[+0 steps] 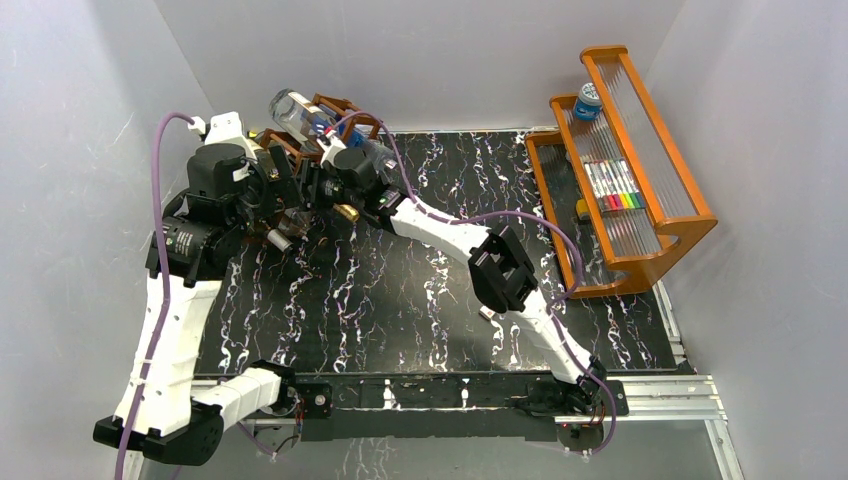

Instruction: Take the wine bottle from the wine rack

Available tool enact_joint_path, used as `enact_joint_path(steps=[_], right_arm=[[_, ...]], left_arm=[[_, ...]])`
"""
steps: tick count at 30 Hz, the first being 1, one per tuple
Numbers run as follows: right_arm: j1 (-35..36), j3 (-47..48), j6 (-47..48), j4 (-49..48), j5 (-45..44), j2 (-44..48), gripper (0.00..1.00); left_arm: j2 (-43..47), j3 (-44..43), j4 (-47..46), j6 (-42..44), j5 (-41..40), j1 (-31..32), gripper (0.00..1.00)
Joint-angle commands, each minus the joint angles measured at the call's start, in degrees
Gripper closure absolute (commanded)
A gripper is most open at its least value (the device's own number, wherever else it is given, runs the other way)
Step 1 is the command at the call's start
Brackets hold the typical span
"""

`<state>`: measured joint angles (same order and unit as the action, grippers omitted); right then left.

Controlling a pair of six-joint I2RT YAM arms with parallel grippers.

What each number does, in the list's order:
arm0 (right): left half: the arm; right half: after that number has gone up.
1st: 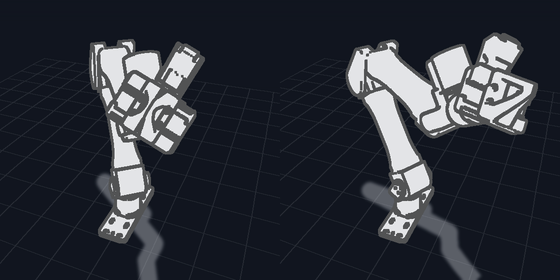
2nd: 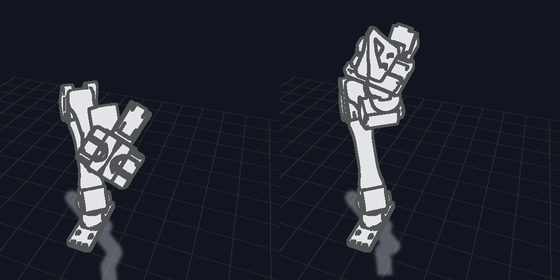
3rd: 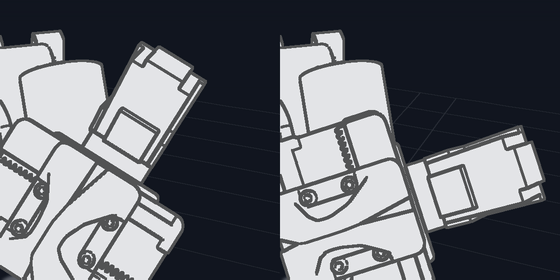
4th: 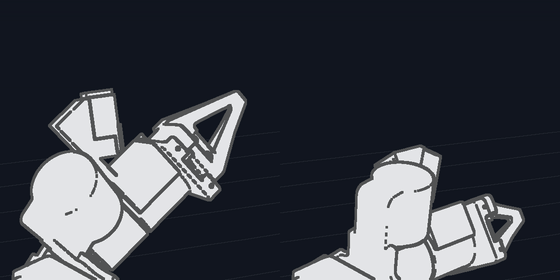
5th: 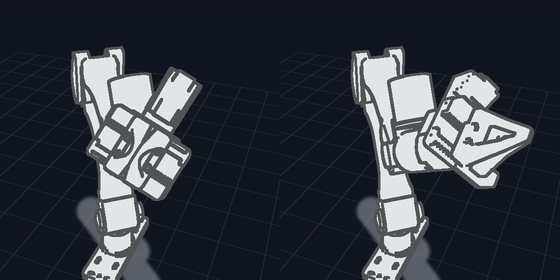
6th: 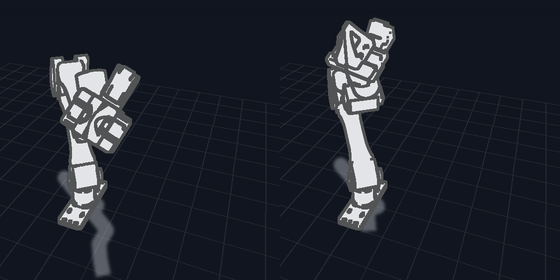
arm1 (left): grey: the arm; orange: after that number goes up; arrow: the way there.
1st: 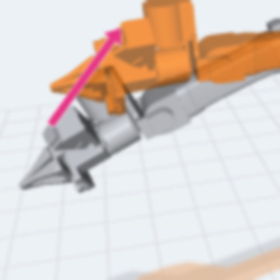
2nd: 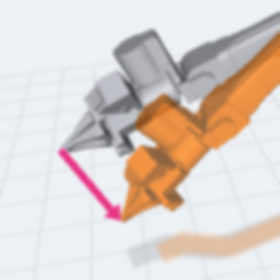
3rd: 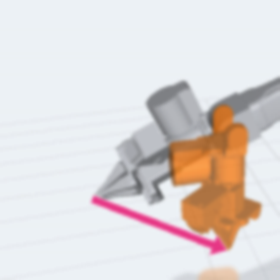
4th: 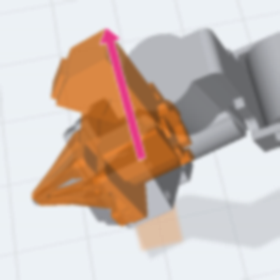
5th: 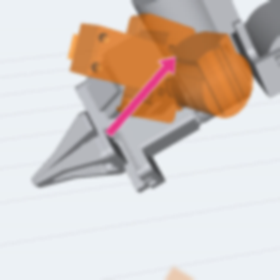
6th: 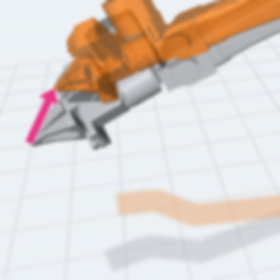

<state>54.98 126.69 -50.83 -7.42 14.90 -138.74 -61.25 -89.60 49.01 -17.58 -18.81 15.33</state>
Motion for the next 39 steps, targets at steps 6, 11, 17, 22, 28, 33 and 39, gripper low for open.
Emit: enact_joint_path(steps=[6,11,17,22,28,33,39], right_arm=[[-0.29,5.9,0.68,-1.06,-0.01,-2.88,0.48],[-0.23,6.59,0.32,-1.58,0.65,-2.65,0.63],[-0.29,5.0,-0.67,-3.34,2.03,-0.4,0.72],[-0.23,1.66,-2.44,-6.23,2.66,2.68,0.8],[-0.44,-2.45,-5.58,-10.05,2.56,7.27,0.98],[-0.92,-9.31,-9.11,-15.25,2.63,12.39,1.0],[-1.99,-15.47,-11.38,-20.85,5.2,16.41,1.0]], left_arm=[[1.56,-1.12,1.67,0.09,0.35,-0.11,0.02],[1.88,-1.32,2.04,0.27,0.0,-0.15,0.02],[2.0,-0.77,2.09,0.26,0.0,-0.09,0.02],[1.93,-0.38,2.05,0.05,0.33,-0.09,0.02],[2.06,-0.48,2.01,0.01,0.3,-0.1,0.02],[2.11,-0.41,2.18,-0.07,0.41,-0.12,0.02],[2.07,-0.46,2.23,-0.49,0.9,-0.14,0.02]])
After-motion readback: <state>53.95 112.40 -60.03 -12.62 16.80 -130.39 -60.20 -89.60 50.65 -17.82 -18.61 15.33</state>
